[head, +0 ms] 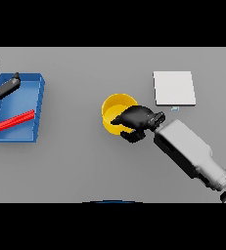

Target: Pick up the red beaker and tilt it to pour out 1 green nut into yellow bowl. Pick up the yellow bowl and place it on the metallic measuring scale.

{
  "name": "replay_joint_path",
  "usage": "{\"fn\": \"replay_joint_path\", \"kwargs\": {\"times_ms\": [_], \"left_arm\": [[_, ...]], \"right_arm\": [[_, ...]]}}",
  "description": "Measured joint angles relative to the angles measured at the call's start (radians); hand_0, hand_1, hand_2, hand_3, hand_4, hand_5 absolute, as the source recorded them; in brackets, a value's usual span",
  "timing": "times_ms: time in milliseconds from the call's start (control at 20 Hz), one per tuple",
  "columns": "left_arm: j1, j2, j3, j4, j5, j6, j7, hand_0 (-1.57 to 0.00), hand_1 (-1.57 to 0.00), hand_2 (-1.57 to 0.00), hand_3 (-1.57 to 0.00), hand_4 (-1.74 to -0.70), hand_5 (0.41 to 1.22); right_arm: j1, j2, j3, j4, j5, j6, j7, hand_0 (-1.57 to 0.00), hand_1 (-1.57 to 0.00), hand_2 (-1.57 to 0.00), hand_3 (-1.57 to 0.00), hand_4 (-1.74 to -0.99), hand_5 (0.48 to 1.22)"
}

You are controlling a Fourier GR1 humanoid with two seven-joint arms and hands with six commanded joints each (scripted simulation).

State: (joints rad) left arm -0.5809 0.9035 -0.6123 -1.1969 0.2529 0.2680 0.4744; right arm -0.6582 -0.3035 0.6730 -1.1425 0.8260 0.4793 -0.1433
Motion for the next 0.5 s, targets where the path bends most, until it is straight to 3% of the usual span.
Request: {"fn": "replay_joint_path", "kwargs": {"times_ms": [50, 100, 150, 200, 350, 500], "left_arm": [[0.0, 0.005, 0.003, -0.006, 0.003, -0.001, -0.001, 0.0, 0.0, 0.0, 0.0, -0.8, 0.726], [-0.005, 0.012, 0.008, -0.007, 0.005, 0.001, 0.01, 0.0, 0.0, 0.0, 0.0, -0.8, 0.727], [0.002, 0.017, 0.012, -0.011, 0.01, -0.001, 0.002, 0.0, 0.0, 0.0, 0.0, -0.8, 0.728], [-0.001, 0.017, 0.007, -0.02, 0.006, 0.001, 0.012, 0.0, 0.0, 0.0, 0.0, -0.8, 0.727], [0.005, 0.018, 0.008, -0.029, 0.008, 0.011, 0.021, 0.0, 0.0, 0.0, 0.0, -0.8, 0.725], [-0.003, 0.009, 0.006, -0.03, 0.01, 0.009, 0.023, 0.0, 0.0, 0.0, 0.0, -0.81, 0.724]], "right_arm": [[-0.001, -0.001, -0.001, -0.007, -0.005, 0.017, 0.009, -0.89, -0.85, -0.81, -0.59, -1.534, 1.057], [-0.008, -0.008, -0.002, -0.002, -0.015, 0.038, -0.018, -1.03, -0.99, -0.97, -0.69, -1.571, 1.09], [-0.008, -0.013, -0.001, -0.004, -0.023, 0.052, -0.03, -1.14, -1.11, -1.09, -0.87, -1.604, 1.116], [-0.009, -0.016, -0.004, -0.003, -0.032, 0.065, -0.039, -1.22, -1.2, -1.18, -0.93, -1.628, 1.137], [-0.002, -0.032, -0.006, -0.027, -0.045, 0.093, -0.039, -1.39, -1.38, -1.31, -1.14, -1.682, 1.178], [-0.001, -0.033, -0.01, -0.032, -0.05, 0.089, -0.025, -1.48, -1.47, -1.42, -1.18, -1.711, 1.199]]}}
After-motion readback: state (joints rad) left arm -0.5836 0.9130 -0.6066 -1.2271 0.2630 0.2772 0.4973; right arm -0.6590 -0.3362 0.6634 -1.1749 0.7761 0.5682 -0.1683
